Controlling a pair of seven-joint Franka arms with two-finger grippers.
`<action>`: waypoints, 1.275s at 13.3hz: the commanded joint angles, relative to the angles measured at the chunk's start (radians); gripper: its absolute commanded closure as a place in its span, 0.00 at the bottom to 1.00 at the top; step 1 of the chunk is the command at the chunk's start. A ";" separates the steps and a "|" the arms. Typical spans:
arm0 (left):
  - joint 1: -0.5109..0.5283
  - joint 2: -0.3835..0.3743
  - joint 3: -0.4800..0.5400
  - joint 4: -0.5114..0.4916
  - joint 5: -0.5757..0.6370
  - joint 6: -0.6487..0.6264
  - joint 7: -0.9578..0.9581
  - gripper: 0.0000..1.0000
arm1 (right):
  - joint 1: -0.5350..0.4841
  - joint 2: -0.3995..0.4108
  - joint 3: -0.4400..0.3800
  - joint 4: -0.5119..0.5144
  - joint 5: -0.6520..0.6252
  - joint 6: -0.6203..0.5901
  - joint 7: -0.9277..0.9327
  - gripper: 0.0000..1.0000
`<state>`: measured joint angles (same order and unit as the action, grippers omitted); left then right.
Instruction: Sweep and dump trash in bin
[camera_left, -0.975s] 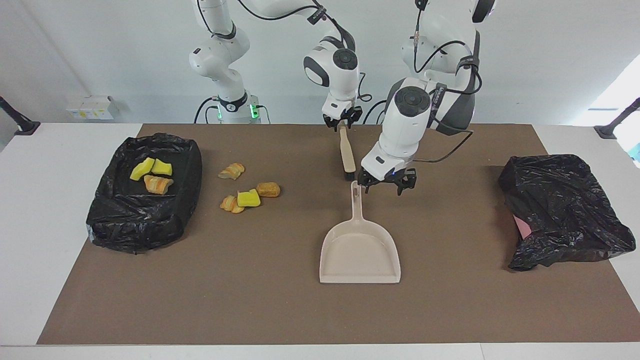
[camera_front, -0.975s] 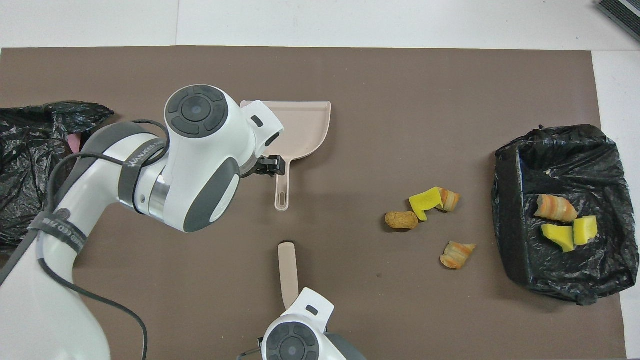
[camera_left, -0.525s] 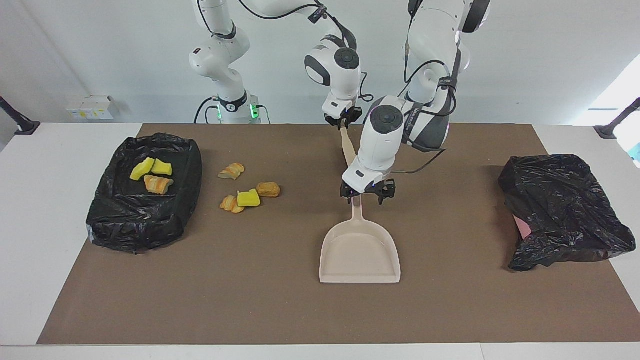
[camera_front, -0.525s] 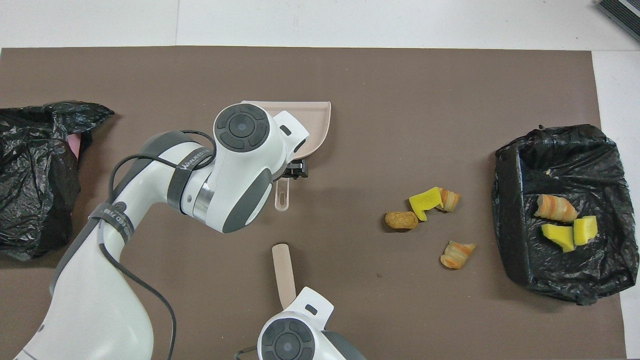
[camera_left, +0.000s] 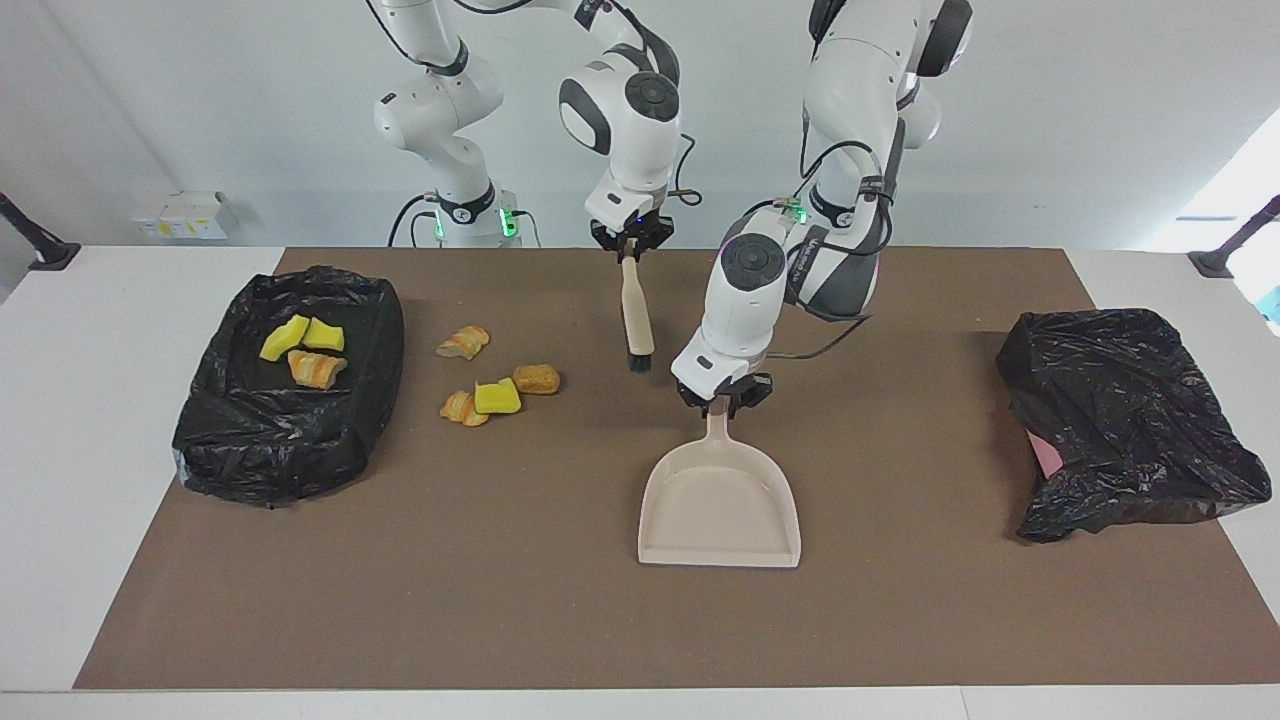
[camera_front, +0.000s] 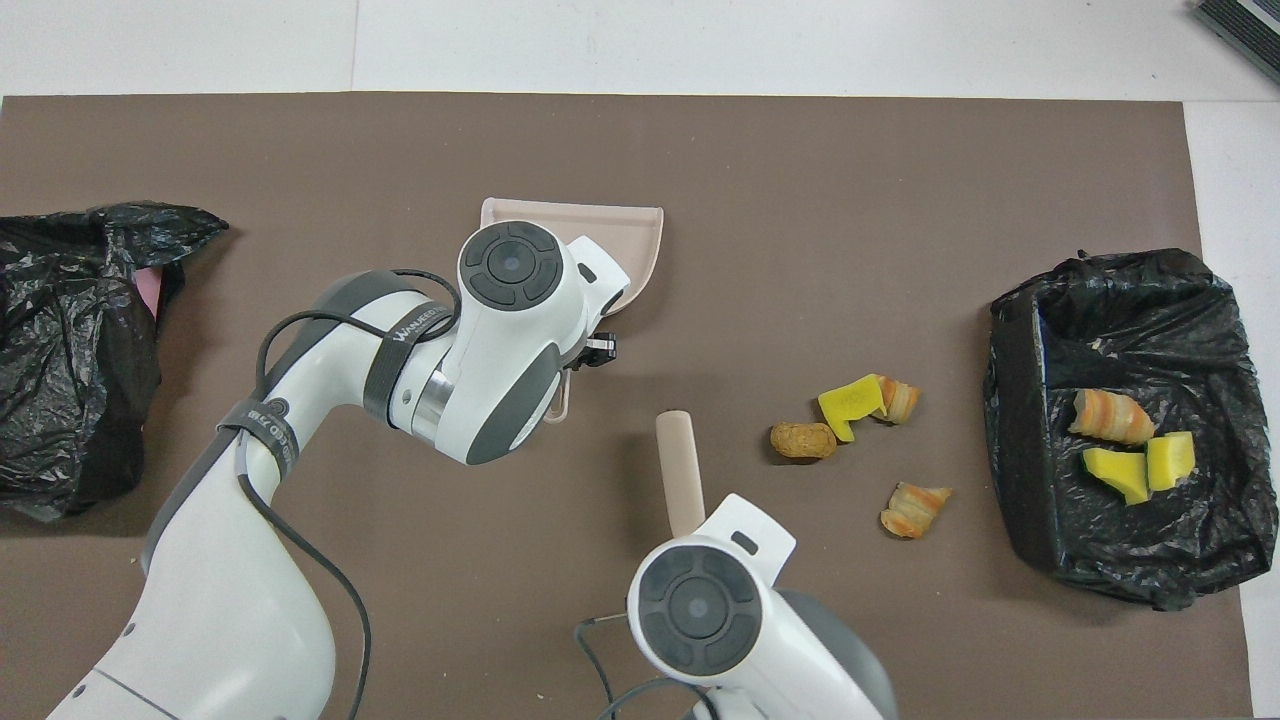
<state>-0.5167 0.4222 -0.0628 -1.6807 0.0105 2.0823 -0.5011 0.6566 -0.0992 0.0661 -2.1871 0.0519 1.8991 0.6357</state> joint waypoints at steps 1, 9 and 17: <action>0.026 -0.022 0.011 -0.004 0.000 -0.008 0.045 1.00 | -0.127 -0.034 0.006 -0.017 -0.058 -0.006 -0.042 1.00; 0.181 -0.144 0.021 0.006 0.003 -0.188 0.686 1.00 | -0.447 -0.010 0.011 -0.048 -0.340 0.009 -0.487 1.00; 0.063 -0.269 0.020 -0.120 0.144 -0.251 1.024 1.00 | -0.557 0.035 0.012 -0.117 -0.348 0.094 -0.622 1.00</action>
<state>-0.3830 0.2336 -0.0529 -1.6953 0.0999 1.8127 0.5054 0.1109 -0.0537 0.0668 -2.2840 -0.2952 1.9793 0.0347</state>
